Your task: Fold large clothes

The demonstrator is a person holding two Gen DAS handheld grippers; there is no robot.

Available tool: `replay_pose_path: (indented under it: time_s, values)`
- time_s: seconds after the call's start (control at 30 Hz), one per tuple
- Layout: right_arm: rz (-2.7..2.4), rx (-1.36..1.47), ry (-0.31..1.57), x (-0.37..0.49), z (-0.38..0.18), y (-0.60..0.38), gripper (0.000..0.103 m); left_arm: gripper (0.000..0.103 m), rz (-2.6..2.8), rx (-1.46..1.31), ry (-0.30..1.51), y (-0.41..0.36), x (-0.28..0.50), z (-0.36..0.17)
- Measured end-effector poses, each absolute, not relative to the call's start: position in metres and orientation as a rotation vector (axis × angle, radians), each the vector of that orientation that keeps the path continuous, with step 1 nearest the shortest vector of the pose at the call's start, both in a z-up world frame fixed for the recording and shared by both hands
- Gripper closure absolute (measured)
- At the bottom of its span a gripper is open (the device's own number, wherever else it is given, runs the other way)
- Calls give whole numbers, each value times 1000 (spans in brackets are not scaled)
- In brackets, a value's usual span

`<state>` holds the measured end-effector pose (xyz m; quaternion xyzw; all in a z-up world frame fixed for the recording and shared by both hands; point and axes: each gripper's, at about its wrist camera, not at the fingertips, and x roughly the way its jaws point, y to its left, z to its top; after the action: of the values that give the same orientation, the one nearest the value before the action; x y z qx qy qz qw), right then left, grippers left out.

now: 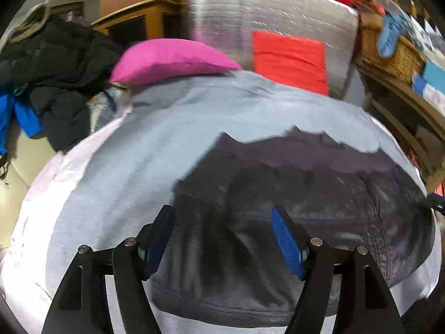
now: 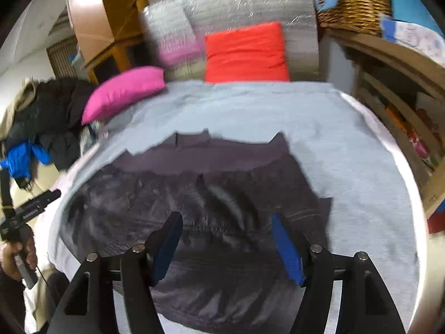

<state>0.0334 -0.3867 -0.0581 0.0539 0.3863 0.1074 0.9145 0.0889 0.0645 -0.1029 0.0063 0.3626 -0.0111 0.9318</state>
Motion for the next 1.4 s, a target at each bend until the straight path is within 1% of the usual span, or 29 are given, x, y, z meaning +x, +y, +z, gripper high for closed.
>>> replay_pose_path:
  time_s: [0.17, 0.23, 0.37, 0.53, 0.6, 0.67, 0.8, 0.9, 0.97, 1.03, 1.13, 1.17, 1.27, 1.4]
  values:
    - [139, 114, 898, 46, -106, -399, 33, 31, -54, 52, 787, 37, 93, -126]
    - [126, 130, 910, 41, -116, -409, 33, 31, -60, 62, 803, 32, 95, -135]
    - [120, 103, 909, 43, -121, -414, 33, 31, -62, 70, 842, 26, 102, -154]
    - [125, 177, 916, 50, -134, -426, 32, 29, -68, 77, 838, 26, 102, -163]
    - [113, 196, 921, 49, -133, -428, 32, 29, -65, 65, 852, 29, 99, -157]
    - [68, 184, 922, 40, -121, -424, 32, 29, -66, 39, 840, 33, 91, -147]
    - [91, 147, 815, 2, -80, -406, 31, 28, -59, 30, 788, 33, 69, -130]
    - [112, 154, 761, -24, -66, -393, 24, 22, -67, 10, 748, 29, 52, -123]
    - [110, 143, 755, -32, -71, -387, 24, 21, -62, 13, 740, 26, 47, -127]
    - [85, 138, 789, -27, -86, -387, 24, 21, -65, 24, 777, 23, 47, -141]
    - [29, 153, 873, -18, -127, -397, 24, 21, -36, 60, 828, 20, 54, -165]
    - [37, 158, 866, -18, -132, -400, 24, 20, -36, 69, 821, 20, 53, -169]
    - [17, 128, 854, -22, -129, -396, 24, 21, -25, 78, 813, 19, 48, -162]
    - [26, 119, 818, -30, -106, -387, 24, 20, -44, 68, 755, 15, 38, -145]
